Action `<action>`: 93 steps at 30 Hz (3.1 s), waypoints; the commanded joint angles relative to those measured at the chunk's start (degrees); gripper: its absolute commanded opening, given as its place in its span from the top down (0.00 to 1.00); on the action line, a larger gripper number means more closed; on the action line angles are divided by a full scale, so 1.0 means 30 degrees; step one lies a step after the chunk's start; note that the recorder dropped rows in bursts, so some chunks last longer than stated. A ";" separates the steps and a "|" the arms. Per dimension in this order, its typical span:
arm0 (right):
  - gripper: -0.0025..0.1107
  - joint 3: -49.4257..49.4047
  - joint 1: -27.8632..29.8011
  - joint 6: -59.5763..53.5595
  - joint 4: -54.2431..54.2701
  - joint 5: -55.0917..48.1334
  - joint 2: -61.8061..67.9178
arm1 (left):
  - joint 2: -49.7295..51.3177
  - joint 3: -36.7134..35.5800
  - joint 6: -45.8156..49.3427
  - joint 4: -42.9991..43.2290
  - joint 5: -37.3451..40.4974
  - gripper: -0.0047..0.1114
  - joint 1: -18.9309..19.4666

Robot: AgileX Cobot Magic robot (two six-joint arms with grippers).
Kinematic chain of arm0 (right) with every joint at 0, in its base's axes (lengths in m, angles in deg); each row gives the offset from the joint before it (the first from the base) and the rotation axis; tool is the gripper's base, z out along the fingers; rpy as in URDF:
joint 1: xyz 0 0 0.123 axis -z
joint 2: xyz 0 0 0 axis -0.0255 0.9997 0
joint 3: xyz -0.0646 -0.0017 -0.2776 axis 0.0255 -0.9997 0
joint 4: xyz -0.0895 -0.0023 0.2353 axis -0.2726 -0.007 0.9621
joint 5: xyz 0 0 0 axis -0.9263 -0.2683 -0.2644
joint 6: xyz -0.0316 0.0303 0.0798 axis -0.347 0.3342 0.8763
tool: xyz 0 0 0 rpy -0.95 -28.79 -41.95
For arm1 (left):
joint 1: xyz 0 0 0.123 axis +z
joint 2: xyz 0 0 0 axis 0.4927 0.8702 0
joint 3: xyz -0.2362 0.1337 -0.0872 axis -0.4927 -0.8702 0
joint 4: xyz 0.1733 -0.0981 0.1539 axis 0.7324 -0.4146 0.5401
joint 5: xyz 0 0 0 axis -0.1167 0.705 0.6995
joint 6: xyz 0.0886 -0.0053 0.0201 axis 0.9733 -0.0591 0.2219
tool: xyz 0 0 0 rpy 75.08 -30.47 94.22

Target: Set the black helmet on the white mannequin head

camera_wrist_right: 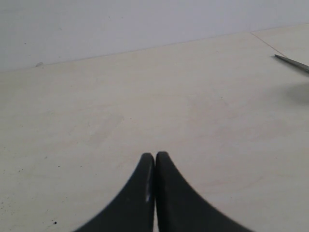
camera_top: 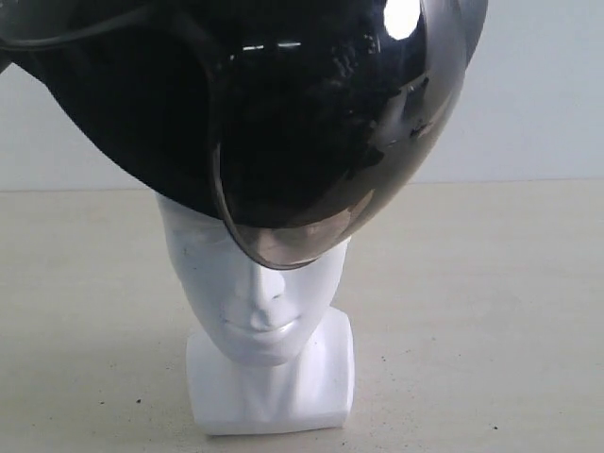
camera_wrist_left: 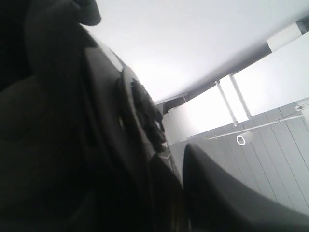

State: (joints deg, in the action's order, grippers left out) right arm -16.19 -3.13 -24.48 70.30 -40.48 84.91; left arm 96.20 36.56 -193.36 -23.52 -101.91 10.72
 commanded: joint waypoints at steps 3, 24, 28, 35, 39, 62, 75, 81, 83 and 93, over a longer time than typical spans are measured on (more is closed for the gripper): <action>0.98 0.0011 -0.0009 -0.0071 -0.0054 0.0058 -0.0081 | 0.0093 0.0071 0.1314 -0.1453 0.0317 0.92 0.0537; 0.98 0.0011 -0.0009 -0.0071 -0.0054 0.0058 -0.0081 | 0.0737 0.1560 0.2230 -0.1290 0.2489 0.92 0.0537; 0.98 0.0011 -0.0009 -0.0071 -0.0054 0.0058 -0.0081 | 0.1024 0.1560 0.2230 -0.1290 0.2623 0.92 0.0537; 0.98 0.0011 -0.0009 -0.0071 -0.0054 0.0058 -0.0081 | 0.1253 0.1657 0.2230 -0.1195 0.3111 0.92 0.0537; 0.98 0.0011 -0.0009 -0.0071 -0.0054 0.0058 -0.0081 | 0.1253 0.1699 0.2425 -0.1111 0.3251 0.92 0.0537; 0.98 0.0011 -0.0009 -0.0071 -0.0054 0.0058 -0.0081 | 0.2019 0.1789 0.2758 -0.0281 0.4087 0.92 0.0537; 0.98 0.0011 -0.0009 -0.0071 -0.0054 0.0058 -0.0081 | 0.2019 0.0432 0.3467 -0.0278 0.4286 0.92 0.0537; 0.98 0.0011 -0.0009 -0.0071 -0.0054 0.0058 -0.0081 | 0.2019 0.0432 0.3468 -0.0104 0.4685 0.92 0.0537; 0.98 0.0011 -0.0009 -0.0071 -0.0054 0.0058 -0.0081 | 0.2019 0.0360 0.3468 -0.0108 0.4559 0.92 0.0537; 0.98 0.0011 -0.0009 -0.0071 -0.0054 0.0058 -0.0081 | 0.0833 -0.0824 0.4048 -0.0099 0.4127 0.92 0.1974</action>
State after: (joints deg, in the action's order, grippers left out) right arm -16.19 -3.13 -24.48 70.30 -40.48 84.91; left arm 100.82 34.57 -188.18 -21.20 -91.82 13.27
